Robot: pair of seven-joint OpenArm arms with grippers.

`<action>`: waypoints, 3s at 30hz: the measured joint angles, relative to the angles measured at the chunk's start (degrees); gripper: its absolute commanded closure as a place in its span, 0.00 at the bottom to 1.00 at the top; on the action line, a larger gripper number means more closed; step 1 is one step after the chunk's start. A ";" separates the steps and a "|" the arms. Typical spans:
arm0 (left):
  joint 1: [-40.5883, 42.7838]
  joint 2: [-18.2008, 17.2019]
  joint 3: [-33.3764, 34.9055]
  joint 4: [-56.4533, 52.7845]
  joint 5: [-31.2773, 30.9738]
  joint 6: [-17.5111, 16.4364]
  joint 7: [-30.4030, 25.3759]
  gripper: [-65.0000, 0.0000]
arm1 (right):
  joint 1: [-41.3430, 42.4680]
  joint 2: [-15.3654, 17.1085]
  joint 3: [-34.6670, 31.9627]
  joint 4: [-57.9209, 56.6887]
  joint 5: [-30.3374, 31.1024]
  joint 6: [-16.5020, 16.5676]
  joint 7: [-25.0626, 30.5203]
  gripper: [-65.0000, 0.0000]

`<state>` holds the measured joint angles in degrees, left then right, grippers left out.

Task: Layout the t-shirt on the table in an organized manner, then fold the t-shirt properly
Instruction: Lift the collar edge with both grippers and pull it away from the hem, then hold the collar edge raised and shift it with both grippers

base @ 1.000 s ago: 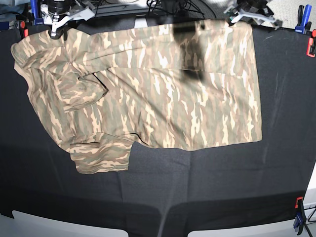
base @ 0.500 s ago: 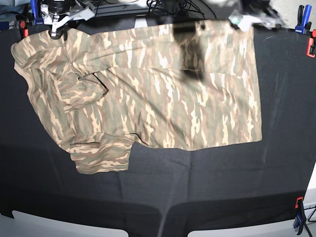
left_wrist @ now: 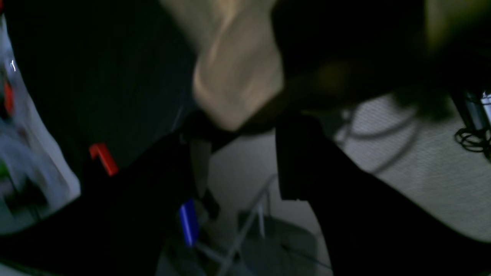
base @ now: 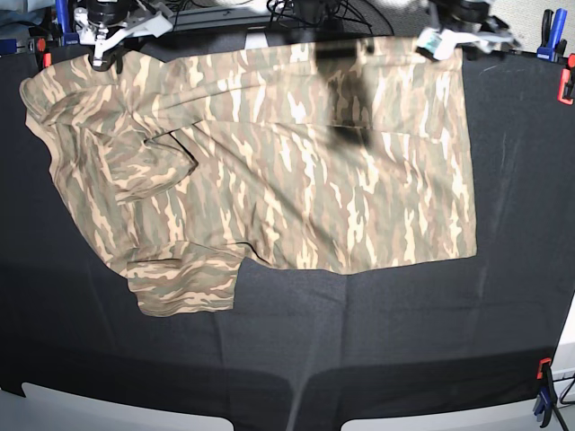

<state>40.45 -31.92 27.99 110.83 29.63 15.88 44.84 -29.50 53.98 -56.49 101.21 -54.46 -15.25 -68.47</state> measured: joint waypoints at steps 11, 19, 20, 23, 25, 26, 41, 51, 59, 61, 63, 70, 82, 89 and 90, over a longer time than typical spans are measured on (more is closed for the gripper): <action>-3.63 0.35 5.40 0.04 7.13 3.23 11.17 0.62 | 0.11 0.04 -3.37 0.61 0.00 0.00 0.87 1.00; -3.80 0.33 5.40 0.09 9.01 3.41 13.68 0.65 | 0.15 0.02 -3.89 0.66 -0.04 0.00 -0.26 0.91; -3.76 0.33 5.40 0.09 9.22 3.43 13.73 0.65 | 0.13 0.00 -3.91 0.66 -0.02 0.00 -0.37 0.87; -3.65 0.33 5.40 0.09 9.40 3.45 13.70 0.65 | 0.13 0.00 -3.91 0.66 0.00 0.00 -0.44 0.84; -3.61 0.33 5.40 0.09 9.40 3.50 13.51 0.65 | 0.13 0.02 -3.89 0.66 -0.02 0.00 -0.44 0.84; -3.61 0.33 5.40 0.09 9.40 3.65 13.44 0.65 | 0.13 0.02 -3.91 0.66 0.00 0.00 -0.42 0.84; -3.72 -0.83 8.46 0.33 17.00 9.20 1.86 0.65 | 0.13 0.04 -3.91 0.81 0.02 0.00 -0.20 0.84; -3.63 -1.11 8.90 0.44 17.18 9.20 9.20 0.65 | 0.07 0.11 -3.96 0.83 -1.49 -2.67 -1.42 0.84; -3.63 -1.11 8.98 0.44 28.30 9.38 26.40 0.65 | -3.54 0.44 -4.13 4.52 -13.03 -9.88 -4.04 0.84; -3.63 -1.14 8.98 0.44 29.22 9.53 30.53 0.65 | -3.89 0.35 -4.17 6.38 -12.98 -9.94 -4.04 0.84; -3.63 -1.27 8.96 0.44 29.97 9.55 31.32 0.65 | -3.65 0.35 -4.15 8.35 -13.16 -10.12 -4.02 0.84; -4.31 -1.11 8.98 0.44 37.38 9.64 27.02 0.65 | -3.65 0.31 -3.89 11.96 -14.53 -10.16 -3.61 0.84; -4.72 -1.14 8.83 0.44 35.98 13.38 26.80 0.65 | -3.85 4.52 -8.41 12.09 -7.02 -8.11 -2.10 0.84; 1.44 -1.14 13.00 0.42 26.27 12.81 7.76 0.65 | -3.67 5.09 -9.14 12.11 -5.70 -7.26 -1.01 0.84; 1.14 -1.18 13.81 0.42 25.24 11.87 6.75 0.65 | -3.67 5.09 -9.16 12.11 -3.56 -7.23 -1.03 0.84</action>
<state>41.58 -33.10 41.80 111.24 54.87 27.75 51.59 -33.17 59.07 -65.65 113.32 -58.02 -22.48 -69.49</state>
